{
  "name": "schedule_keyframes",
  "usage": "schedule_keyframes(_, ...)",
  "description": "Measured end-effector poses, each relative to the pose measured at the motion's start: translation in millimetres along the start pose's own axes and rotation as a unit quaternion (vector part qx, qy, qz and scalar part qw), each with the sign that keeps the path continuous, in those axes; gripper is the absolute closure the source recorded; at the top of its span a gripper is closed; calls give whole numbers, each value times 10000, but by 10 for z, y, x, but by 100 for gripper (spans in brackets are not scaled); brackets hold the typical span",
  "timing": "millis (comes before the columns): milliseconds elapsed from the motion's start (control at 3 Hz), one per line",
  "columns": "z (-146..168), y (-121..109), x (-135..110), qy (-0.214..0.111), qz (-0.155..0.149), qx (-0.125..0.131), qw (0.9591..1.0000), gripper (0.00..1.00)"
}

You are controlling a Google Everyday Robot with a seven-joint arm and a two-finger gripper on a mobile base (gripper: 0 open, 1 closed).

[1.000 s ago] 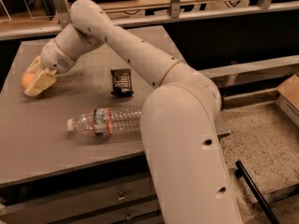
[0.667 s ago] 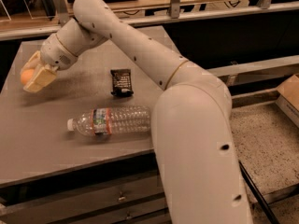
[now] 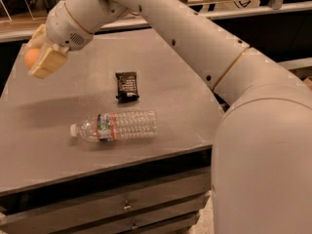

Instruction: Pick orange

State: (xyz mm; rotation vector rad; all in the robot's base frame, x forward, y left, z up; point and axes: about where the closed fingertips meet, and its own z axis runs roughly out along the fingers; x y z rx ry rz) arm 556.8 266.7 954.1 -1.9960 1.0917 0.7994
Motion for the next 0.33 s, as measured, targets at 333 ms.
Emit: schedule_keyframes(333,1,0,0,0,0,-1,10000,100)
